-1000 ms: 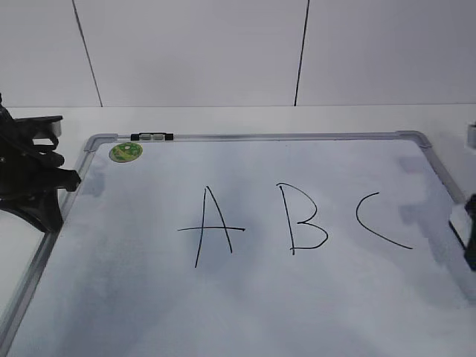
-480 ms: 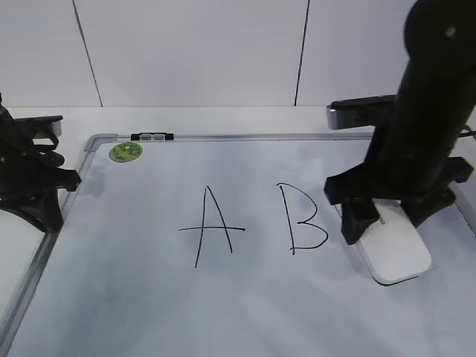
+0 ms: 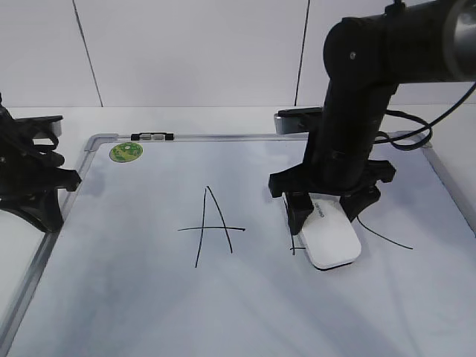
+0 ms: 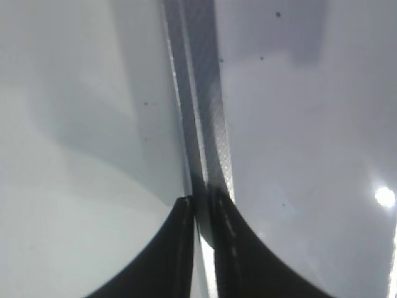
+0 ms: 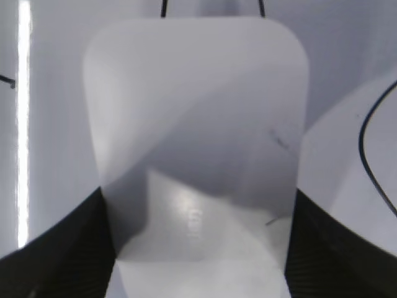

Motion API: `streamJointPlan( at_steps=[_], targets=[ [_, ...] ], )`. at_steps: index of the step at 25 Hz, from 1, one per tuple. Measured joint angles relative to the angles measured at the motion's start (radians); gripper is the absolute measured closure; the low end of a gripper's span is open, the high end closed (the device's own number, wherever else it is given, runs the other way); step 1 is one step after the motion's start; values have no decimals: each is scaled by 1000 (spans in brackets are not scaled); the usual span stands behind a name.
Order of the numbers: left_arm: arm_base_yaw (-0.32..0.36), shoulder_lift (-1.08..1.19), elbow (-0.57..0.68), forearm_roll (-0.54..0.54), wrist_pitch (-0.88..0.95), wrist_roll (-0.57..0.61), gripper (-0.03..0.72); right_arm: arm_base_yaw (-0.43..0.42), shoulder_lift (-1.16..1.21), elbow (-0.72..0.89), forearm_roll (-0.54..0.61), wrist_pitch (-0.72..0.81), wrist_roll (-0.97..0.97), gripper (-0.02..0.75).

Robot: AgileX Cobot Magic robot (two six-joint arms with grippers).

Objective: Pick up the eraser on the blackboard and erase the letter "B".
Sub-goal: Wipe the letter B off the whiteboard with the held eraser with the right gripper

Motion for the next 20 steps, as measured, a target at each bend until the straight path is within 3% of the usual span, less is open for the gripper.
streamJointPlan(
  at_steps=[20],
  targets=[
    [0,1,0,4,0,0,636,0,158,-98,10,49,-6,179]
  ],
)
